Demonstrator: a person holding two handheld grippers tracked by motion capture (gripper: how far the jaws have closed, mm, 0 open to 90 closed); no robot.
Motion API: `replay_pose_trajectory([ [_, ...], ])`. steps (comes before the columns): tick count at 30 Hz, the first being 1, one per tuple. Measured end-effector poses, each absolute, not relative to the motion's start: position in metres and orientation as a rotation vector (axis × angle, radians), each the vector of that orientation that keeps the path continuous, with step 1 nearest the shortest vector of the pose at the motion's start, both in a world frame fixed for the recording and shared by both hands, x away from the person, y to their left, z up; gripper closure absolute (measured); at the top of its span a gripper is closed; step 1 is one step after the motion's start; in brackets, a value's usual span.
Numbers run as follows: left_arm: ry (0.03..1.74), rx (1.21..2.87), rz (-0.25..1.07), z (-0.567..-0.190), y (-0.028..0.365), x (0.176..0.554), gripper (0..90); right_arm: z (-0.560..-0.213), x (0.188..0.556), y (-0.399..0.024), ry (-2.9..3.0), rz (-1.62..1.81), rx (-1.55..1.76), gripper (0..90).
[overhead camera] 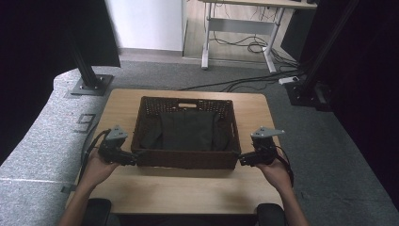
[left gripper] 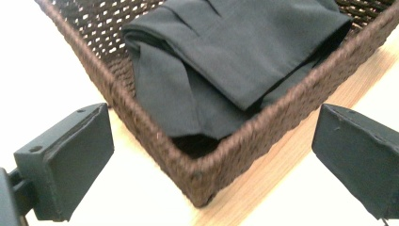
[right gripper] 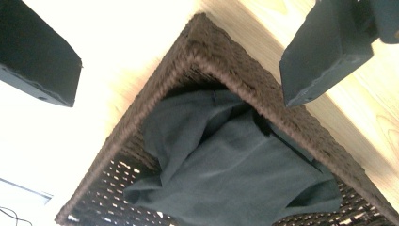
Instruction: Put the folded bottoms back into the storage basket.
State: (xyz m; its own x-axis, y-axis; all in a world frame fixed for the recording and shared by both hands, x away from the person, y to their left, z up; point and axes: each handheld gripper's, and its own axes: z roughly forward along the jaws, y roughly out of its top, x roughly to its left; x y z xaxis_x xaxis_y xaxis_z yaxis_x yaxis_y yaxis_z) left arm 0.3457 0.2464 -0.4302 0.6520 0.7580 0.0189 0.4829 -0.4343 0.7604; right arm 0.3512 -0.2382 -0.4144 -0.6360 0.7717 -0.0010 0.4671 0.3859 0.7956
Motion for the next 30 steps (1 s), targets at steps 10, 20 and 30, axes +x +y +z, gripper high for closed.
replay_pose_trajectory([
  [10, 1.006, 2.104, 0.467, -0.469, 0.261, 0.338, 0.0, -0.445, 0.344, -0.24, 2.285, 1.112, 1.1, 1.0],
  [20, 1.025, 2.137, 0.455, -0.503, 0.257, 0.335, 0.0, -0.486, 0.345, -0.245, 2.271, 1.103, 1.165, 0.0],
  [30, 1.072, 2.153, 0.428, -0.533, 0.256, 0.336, 0.0, -0.525, 0.344, -0.246, 2.284, 1.082, 1.216, 0.0],
])
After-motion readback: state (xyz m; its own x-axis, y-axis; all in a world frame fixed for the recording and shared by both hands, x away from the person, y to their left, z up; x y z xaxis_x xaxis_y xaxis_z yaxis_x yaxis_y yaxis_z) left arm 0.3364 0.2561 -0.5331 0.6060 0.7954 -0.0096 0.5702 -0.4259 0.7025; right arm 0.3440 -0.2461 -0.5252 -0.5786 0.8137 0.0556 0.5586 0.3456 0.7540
